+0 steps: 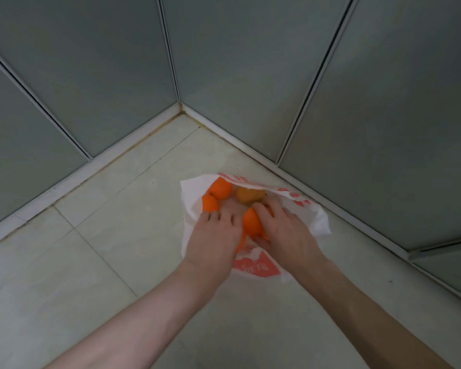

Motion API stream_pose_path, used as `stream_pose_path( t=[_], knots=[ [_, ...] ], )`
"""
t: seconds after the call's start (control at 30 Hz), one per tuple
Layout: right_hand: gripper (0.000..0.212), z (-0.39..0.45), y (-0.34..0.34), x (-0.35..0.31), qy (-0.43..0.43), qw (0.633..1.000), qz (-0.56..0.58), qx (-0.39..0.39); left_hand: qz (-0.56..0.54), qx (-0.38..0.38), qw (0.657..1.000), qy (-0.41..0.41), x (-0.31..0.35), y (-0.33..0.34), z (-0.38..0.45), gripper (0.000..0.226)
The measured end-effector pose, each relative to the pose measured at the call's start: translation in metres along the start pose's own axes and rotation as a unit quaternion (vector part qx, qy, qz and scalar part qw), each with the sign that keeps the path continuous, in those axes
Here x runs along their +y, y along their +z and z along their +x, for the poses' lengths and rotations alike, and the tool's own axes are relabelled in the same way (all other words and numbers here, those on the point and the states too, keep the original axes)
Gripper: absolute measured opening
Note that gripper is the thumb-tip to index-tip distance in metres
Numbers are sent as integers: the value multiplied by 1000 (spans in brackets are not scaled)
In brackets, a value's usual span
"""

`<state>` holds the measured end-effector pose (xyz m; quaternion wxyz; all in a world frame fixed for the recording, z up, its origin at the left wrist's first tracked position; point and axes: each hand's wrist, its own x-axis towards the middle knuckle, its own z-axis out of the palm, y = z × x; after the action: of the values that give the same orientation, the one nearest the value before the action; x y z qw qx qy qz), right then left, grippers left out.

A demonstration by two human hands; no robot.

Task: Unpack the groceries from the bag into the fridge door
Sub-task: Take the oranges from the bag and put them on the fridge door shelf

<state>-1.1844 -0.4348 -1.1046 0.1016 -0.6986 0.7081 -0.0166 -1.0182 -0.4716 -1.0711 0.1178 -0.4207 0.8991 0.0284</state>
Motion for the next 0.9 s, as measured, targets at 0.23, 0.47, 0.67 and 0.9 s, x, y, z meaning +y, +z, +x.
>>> stream_pose_path(
  t=[0.23,0.47,0.67,0.9],
  knots=[
    [78,-56,-110,-18,7,999,49,-4,-106,55,993,-2,1,-70,-69,62],
    [76,-100,-277,-54,-1,996,88,-7,-269,102,955,-75,-6,-214,-154,72],
    [82,-134,-439,-108,3,993,117,-3,-337,139,928,-80,-24,-362,-226,72],
    [83,-180,-613,-167,4,992,124,30,-371,183,905,-100,-44,-521,-316,75]
  ],
)
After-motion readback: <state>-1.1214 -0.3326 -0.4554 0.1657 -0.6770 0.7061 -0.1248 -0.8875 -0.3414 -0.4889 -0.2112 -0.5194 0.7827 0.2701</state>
